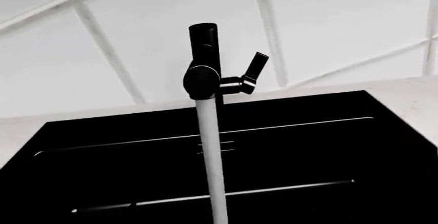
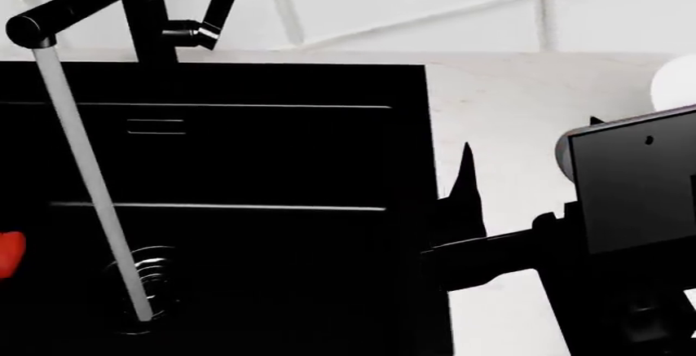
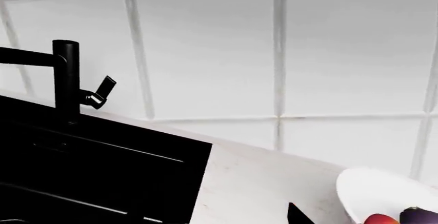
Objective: Pick the eggplants and mangos from the sink and place them in one bowl. Place the bell pepper in the other bowl. Then turn off the sink faucet.
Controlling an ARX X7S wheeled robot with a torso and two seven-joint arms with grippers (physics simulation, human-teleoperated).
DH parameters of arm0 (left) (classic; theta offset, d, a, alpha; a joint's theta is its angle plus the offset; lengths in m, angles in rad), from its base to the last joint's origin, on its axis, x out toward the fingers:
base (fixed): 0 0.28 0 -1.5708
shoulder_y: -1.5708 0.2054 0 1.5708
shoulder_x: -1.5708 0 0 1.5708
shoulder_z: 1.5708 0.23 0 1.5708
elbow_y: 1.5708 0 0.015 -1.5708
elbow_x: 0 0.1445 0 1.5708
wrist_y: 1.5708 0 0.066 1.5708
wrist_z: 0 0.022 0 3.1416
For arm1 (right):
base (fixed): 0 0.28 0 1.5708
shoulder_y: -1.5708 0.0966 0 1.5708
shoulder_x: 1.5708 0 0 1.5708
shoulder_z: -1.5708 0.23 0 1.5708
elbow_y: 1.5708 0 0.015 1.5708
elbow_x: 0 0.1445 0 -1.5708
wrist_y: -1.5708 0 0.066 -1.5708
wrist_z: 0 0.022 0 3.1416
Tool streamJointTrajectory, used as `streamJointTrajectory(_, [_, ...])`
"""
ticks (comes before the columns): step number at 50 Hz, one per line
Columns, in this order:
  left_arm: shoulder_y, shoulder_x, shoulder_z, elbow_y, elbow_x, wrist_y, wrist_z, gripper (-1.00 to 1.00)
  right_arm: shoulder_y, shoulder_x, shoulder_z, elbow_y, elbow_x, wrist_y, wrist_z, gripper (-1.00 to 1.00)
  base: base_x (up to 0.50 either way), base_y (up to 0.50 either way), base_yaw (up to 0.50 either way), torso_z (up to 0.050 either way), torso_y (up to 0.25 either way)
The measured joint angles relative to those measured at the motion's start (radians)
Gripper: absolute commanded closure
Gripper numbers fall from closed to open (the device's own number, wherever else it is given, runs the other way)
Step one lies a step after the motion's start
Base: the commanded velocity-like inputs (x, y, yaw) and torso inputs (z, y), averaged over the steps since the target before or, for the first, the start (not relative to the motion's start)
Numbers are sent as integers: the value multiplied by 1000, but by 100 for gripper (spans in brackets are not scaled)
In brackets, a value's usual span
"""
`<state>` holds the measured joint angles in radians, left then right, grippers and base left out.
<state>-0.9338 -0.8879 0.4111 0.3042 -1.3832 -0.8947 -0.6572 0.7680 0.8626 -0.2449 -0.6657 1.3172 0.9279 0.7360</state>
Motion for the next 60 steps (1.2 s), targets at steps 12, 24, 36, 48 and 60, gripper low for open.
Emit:
streamJointTrajectory(12, [11,1,3,6,2,6,2,-100,-7,4,4,-3,4,-5,10,-100,2,500,0,0,0])
streamJointTrajectory(24, [16,-2,4,11,-2,6,0,-100,-27,6,9,-7,-11,-22,14,-100,160,500,0,0,0])
streamJointTrajectory(36, [10,6,11,10,1,3,-4,-100,-52,14,24,-14,-19,-41,29,-100,286,295,0,0,0])
streamJointTrajectory(48, [6,15,17,10,1,1,-6,-100,-69,24,31,-24,-23,-50,35,-100,277,134,0,0,0])
streamJointTrajectory(60, [12,21,23,10,-3,2,-4,-100,-81,36,39,-28,-11,-52,47,-100,50,11,0,0,0])
